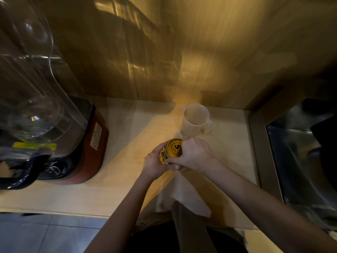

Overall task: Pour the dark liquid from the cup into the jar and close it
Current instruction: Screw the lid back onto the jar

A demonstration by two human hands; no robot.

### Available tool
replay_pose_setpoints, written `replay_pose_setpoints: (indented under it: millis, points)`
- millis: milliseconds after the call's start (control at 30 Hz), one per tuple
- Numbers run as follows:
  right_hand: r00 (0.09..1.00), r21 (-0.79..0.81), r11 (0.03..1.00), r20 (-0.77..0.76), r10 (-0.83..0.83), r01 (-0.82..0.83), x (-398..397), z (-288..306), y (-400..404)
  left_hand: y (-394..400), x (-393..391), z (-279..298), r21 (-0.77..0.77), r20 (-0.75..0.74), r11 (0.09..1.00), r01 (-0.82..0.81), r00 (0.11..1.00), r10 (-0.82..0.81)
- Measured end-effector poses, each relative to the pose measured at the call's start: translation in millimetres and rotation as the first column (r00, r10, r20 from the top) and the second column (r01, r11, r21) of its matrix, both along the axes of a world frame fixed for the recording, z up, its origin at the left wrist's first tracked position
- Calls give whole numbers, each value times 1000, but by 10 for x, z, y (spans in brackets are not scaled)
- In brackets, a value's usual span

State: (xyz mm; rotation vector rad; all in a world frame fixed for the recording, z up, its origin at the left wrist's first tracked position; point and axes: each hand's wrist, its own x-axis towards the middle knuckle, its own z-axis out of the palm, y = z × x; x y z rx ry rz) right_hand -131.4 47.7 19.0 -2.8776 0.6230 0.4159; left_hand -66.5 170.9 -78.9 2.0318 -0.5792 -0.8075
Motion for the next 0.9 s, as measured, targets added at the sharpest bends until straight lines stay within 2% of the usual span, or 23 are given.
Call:
replay_pose_setpoints:
  millis: [133, 433, 567, 667, 733, 800, 900]
  points:
    - [997, -62, 996, -38, 68, -70, -21, 67, -79, -1, -10, -15, -9, 15, 999, 33, 999, -33]
    - [999, -53, 998, -40, 30, -32, -10, 63, -62, -3, -34, -13, -35, 23, 999, 25, 999, -24]
    - [994, -122, 989, -80, 75, -85, 26, 72, -39, -8, -33, -13, -26, 25, 999, 30, 999, -30]
    - [993, -52, 998, -111, 39, -45, 15, 74, -88, -8, -26, -16, -28, 17, 999, 21, 1000, -20]
    - [982, 30, 1000, -187, 14, -9, -11, 127, -157, -8, -26, -19, -34, 16, 999, 23, 1000, -23]
    - [973, 24, 998, -219, 70, -66, -22, 197, -220, -7, -28, -32, -38, 18, 999, 28, 999, -27]
    - [956, 20, 968, -152, 250, -250, -5, 195, -259, -10, -26, -45, -38, 22, 999, 28, 999, -27]
